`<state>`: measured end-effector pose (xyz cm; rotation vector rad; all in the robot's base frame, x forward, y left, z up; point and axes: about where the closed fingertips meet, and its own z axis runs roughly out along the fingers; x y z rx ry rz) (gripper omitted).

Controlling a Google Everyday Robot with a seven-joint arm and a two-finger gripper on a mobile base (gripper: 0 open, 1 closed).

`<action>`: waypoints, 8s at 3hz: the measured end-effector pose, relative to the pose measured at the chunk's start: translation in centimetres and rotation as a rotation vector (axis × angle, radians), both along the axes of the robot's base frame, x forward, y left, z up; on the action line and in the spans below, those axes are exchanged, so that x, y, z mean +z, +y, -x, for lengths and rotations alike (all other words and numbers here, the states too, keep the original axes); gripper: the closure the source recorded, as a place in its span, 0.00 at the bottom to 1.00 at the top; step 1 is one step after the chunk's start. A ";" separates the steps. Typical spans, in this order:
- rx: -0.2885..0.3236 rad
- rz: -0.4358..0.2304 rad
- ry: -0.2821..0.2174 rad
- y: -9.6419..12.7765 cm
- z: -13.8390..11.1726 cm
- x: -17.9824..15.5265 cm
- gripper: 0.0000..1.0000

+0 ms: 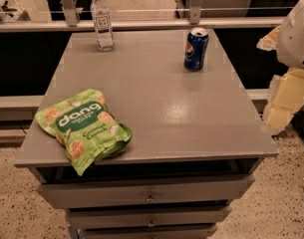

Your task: Move pepsi can near green rice chip bag

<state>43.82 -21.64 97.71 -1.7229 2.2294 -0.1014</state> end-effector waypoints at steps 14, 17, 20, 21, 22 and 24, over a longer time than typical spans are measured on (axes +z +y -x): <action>-0.182 -0.953 -0.209 6.8 -29.3 -7.4 1.00; 0.037 -1.027 -0.095 16.6 -22.6 -7.7 1.00; 0.246 -1.000 0.047 25.6 -14.0 -8.6 0.84; 0.275 -0.961 0.060 26.3 -12.9 -9.1 0.61; 0.293 -0.933 0.059 26.5 -12.2 -9.3 0.37; 0.286 -0.915 0.048 25.8 -12.0 -9.4 0.00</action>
Offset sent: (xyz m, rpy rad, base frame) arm 0.0729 -0.0400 -0.0162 0.1124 -0.1389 -0.1047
